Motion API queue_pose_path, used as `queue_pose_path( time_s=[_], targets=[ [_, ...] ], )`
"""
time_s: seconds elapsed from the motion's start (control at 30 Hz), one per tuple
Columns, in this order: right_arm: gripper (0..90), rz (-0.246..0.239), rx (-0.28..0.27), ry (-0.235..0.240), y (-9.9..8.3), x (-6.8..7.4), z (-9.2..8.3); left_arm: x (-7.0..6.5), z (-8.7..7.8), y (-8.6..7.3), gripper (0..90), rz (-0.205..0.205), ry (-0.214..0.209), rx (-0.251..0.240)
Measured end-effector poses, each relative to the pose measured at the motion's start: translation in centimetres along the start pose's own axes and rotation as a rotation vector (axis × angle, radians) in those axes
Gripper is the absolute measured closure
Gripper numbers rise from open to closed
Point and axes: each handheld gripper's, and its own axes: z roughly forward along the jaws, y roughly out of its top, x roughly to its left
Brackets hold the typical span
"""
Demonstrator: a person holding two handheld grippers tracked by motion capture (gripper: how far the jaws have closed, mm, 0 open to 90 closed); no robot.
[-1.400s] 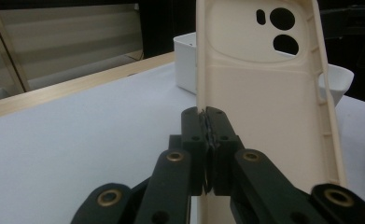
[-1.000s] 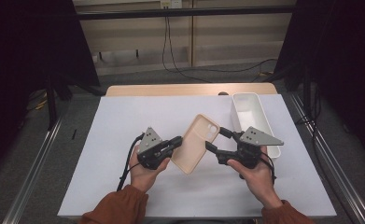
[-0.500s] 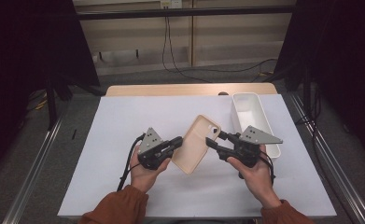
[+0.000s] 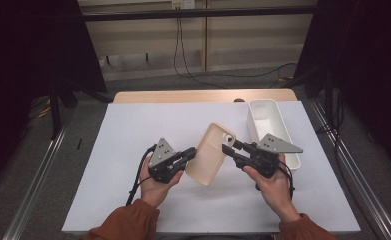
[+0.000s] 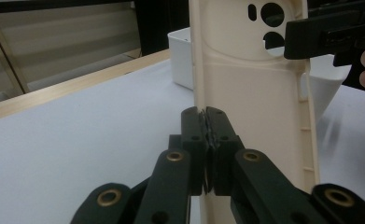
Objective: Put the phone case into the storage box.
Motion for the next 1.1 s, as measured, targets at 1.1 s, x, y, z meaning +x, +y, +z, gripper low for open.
queue_pose_path(
  time_s=[1.1],
  targets=[
    [80.6,-0.050,-0.024,0.050,0.4,1.0,0.2,0.5,1.3,-1.1,76.8,-0.047,-0.072,0.050]
  ],
)
